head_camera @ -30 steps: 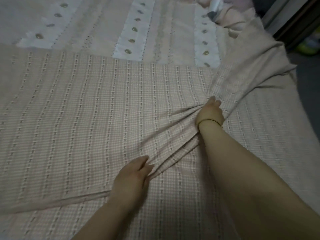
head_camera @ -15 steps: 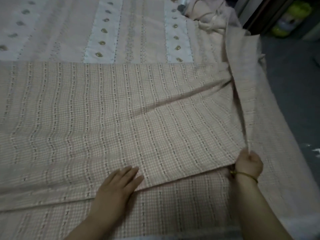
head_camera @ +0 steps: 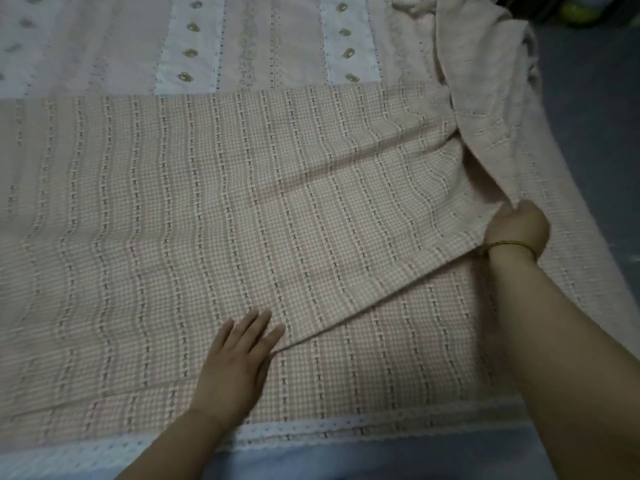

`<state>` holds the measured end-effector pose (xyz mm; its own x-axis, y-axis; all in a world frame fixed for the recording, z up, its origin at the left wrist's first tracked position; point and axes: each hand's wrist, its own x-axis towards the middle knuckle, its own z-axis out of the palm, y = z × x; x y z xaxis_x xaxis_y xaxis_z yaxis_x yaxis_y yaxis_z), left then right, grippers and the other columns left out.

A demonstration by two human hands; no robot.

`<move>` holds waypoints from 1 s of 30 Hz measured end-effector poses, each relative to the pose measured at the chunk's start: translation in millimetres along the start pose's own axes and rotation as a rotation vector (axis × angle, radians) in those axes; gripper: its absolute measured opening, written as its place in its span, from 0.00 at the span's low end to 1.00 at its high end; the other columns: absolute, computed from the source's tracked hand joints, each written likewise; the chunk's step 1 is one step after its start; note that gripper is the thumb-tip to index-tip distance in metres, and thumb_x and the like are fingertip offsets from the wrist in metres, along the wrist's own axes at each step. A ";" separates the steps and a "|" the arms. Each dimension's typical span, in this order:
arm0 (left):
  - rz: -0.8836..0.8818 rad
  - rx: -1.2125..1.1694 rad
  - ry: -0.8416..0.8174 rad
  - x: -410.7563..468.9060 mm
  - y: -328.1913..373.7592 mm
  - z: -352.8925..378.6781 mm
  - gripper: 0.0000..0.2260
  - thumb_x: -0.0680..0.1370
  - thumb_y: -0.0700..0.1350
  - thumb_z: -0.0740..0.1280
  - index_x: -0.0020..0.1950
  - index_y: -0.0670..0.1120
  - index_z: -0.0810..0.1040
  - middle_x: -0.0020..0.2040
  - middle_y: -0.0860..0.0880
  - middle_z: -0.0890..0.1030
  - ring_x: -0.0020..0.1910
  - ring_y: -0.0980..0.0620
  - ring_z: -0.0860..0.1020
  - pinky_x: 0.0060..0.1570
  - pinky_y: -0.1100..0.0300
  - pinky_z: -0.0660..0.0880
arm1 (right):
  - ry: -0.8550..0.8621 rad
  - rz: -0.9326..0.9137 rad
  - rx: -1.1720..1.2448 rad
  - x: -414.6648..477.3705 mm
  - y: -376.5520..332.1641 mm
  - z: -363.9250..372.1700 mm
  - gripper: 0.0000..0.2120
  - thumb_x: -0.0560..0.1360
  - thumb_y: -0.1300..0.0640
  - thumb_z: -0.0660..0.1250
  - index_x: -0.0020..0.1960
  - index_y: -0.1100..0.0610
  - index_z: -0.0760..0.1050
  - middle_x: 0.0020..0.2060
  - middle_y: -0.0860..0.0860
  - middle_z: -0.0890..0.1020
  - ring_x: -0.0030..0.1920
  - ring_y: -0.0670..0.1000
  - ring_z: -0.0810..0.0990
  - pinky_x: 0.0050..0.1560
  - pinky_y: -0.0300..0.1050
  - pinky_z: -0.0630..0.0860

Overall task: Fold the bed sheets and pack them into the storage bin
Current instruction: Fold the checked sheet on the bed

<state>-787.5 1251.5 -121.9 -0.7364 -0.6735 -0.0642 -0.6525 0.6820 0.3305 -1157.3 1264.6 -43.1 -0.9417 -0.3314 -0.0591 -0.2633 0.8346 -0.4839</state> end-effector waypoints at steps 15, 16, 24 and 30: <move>0.090 -0.096 0.276 -39.0 28.5 -40.9 0.18 0.83 0.47 0.43 0.61 0.45 0.69 0.59 0.49 0.75 0.60 0.50 0.70 0.66 0.62 0.57 | 0.171 0.131 0.292 -45.8 73.8 -45.1 0.17 0.78 0.55 0.51 0.37 0.61 0.70 0.37 0.56 0.75 0.38 0.51 0.72 0.52 0.47 0.71; 0.092 -0.079 0.226 -48.3 28.6 -35.9 0.18 0.83 0.48 0.42 0.61 0.45 0.69 0.59 0.48 0.76 0.60 0.50 0.70 0.67 0.62 0.55 | 0.138 0.163 0.199 -60.2 82.9 -45.5 0.18 0.80 0.56 0.51 0.44 0.68 0.74 0.44 0.64 0.77 0.42 0.57 0.74 0.49 0.47 0.69; 0.012 0.046 -0.029 -62.8 16.0 -2.9 0.33 0.82 0.53 0.40 0.46 0.45 0.85 0.48 0.47 0.84 0.49 0.48 0.82 0.58 0.59 0.63 | -0.270 0.391 -0.233 -87.1 109.9 -32.8 0.18 0.81 0.61 0.51 0.62 0.74 0.68 0.61 0.68 0.72 0.60 0.65 0.72 0.59 0.52 0.68; -0.005 -0.015 -0.014 -52.1 37.2 5.5 0.33 0.81 0.60 0.42 0.50 0.44 0.84 0.53 0.43 0.82 0.56 0.50 0.69 0.68 0.68 0.49 | -0.298 0.289 -0.340 -69.3 114.0 -39.3 0.21 0.79 0.60 0.55 0.70 0.66 0.57 0.59 0.65 0.74 0.56 0.61 0.75 0.48 0.48 0.70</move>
<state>-774.4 1313.5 -111.4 -0.7358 -0.6726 -0.0792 -0.6535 0.6744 0.3438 -1130.3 1400.0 -59.9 -0.8984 -0.1367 -0.4173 -0.1020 0.9893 -0.1044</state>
